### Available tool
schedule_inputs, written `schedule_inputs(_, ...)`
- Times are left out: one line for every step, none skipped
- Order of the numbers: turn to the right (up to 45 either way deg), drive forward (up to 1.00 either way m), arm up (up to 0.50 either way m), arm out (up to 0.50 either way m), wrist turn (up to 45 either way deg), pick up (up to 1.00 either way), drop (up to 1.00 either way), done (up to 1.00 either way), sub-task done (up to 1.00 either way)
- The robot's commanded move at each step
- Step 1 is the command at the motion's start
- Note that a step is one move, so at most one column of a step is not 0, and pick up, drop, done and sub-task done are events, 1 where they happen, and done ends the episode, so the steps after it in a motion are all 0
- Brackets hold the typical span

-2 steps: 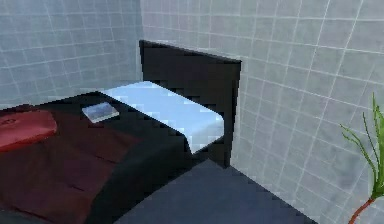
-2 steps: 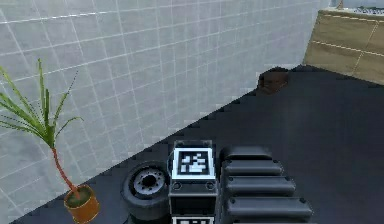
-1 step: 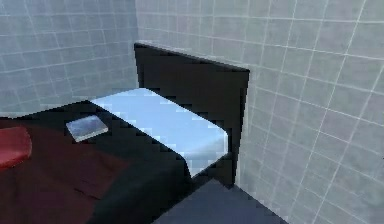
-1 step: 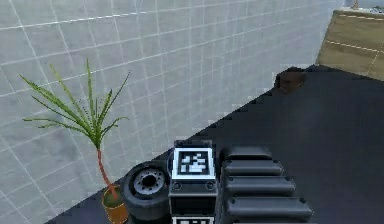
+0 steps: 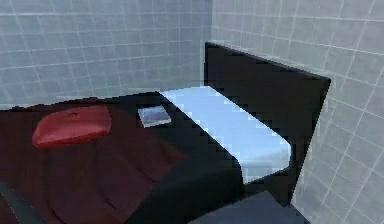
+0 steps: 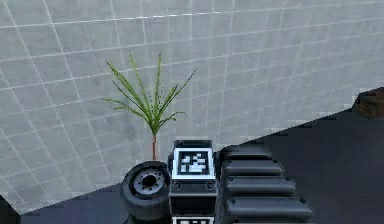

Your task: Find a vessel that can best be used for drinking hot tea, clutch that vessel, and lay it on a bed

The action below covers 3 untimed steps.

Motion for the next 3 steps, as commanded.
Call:
schedule_inputs(0.0,0.25,0.0,0.0,0.0,0.0,0.0,0.0,0.0)
schedule_inputs(-45.0,0.0,0.0,0.0,0.0,0.0,0.0,0.0,0.0)
schedule_inputs(-45.0,0.0,0.0,0.0,0.0,0.0,0.0,0.0,0.0)
